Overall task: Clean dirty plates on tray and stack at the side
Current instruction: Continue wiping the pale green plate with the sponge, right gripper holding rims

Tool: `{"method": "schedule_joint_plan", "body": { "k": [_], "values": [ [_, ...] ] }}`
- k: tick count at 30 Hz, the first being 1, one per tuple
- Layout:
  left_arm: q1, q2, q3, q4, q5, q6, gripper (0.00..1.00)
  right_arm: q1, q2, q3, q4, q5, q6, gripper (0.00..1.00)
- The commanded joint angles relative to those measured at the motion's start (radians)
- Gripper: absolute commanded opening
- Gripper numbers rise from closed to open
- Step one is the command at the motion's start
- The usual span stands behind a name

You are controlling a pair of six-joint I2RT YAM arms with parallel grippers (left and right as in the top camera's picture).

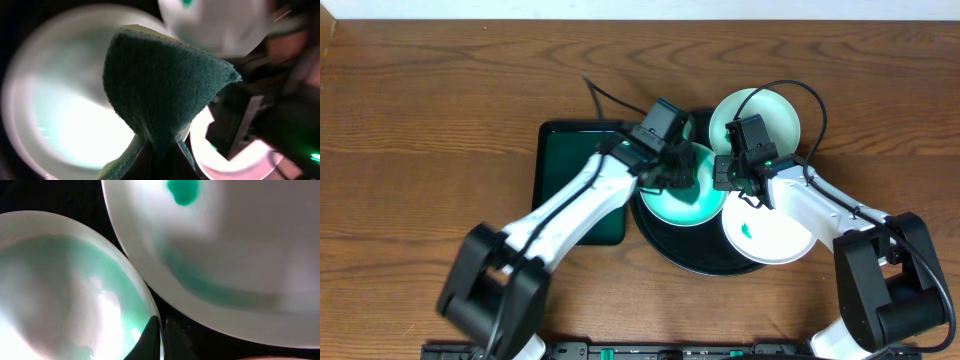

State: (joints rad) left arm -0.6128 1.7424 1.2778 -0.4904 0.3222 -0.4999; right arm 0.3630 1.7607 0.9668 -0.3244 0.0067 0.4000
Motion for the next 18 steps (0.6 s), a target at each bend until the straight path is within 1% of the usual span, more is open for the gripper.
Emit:
{"method": "schedule_joint_plan", "body": {
  "k": [1,9,18],
  "values": [
    [0.007,-0.032,0.007,-0.003,-0.109,0.006,0.07,0.005,0.009,-0.002,-0.001,-0.034,-0.005,0.01],
    [0.007,-0.010,0.001,-0.026,-0.247,0.006,0.07,0.005,0.009,-0.002,0.000,-0.034,-0.005,0.01],
    [0.007,0.085,0.000,-0.028,-0.256,0.005,0.08,0.005,0.009,-0.002,-0.001,-0.034,-0.005,0.01]
  ]
}}
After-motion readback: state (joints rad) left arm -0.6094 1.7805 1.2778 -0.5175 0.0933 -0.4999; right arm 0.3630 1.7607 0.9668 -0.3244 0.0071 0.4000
